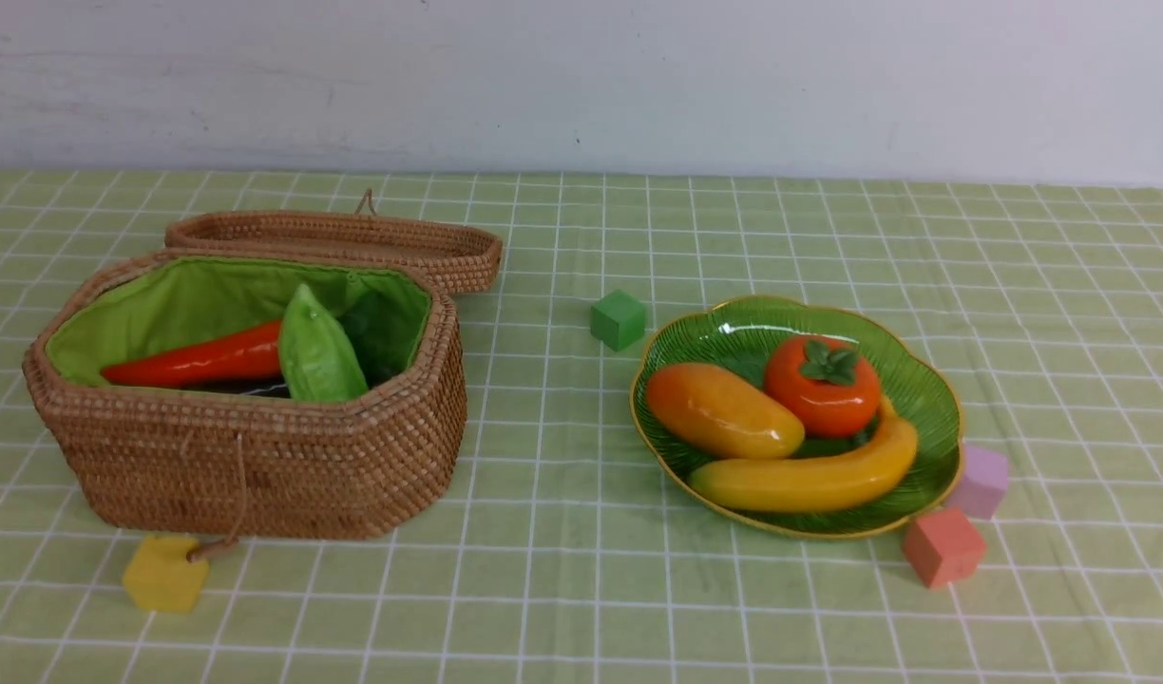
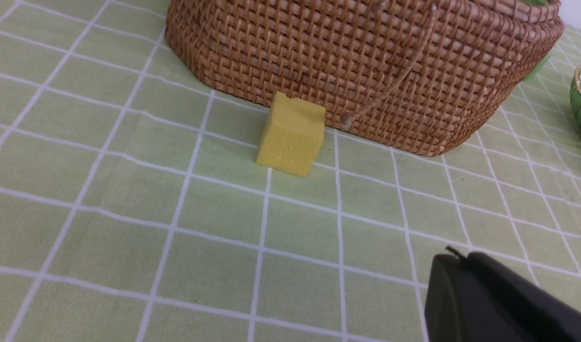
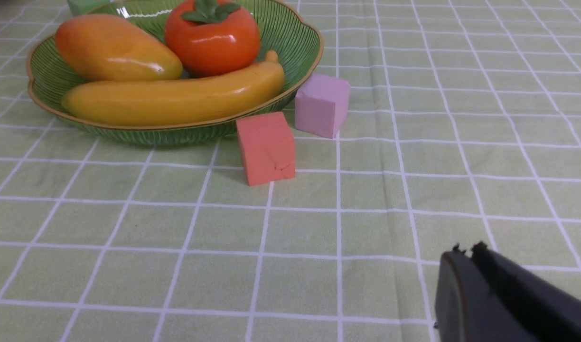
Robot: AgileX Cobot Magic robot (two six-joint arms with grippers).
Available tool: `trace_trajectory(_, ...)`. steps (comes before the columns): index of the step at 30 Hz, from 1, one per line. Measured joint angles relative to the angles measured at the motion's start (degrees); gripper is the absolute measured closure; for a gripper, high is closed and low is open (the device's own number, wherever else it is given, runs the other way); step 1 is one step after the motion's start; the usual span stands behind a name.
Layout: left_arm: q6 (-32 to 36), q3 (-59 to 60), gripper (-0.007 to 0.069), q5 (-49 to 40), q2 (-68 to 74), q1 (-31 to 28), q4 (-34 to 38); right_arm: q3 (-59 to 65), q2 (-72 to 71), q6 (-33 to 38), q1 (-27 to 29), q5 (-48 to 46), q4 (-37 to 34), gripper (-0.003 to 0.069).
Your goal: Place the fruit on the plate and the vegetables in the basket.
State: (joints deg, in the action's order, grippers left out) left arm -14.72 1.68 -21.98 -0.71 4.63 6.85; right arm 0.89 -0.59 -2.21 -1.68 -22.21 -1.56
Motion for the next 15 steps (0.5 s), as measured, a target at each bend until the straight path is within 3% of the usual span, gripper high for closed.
trace_trajectory(15, 0.0, 0.0, 0.0627, 0.1, 0.0, 0.0, 0.0, 0.0, 0.0, 0.0, 0.0, 0.0, 0.0, 0.0616)
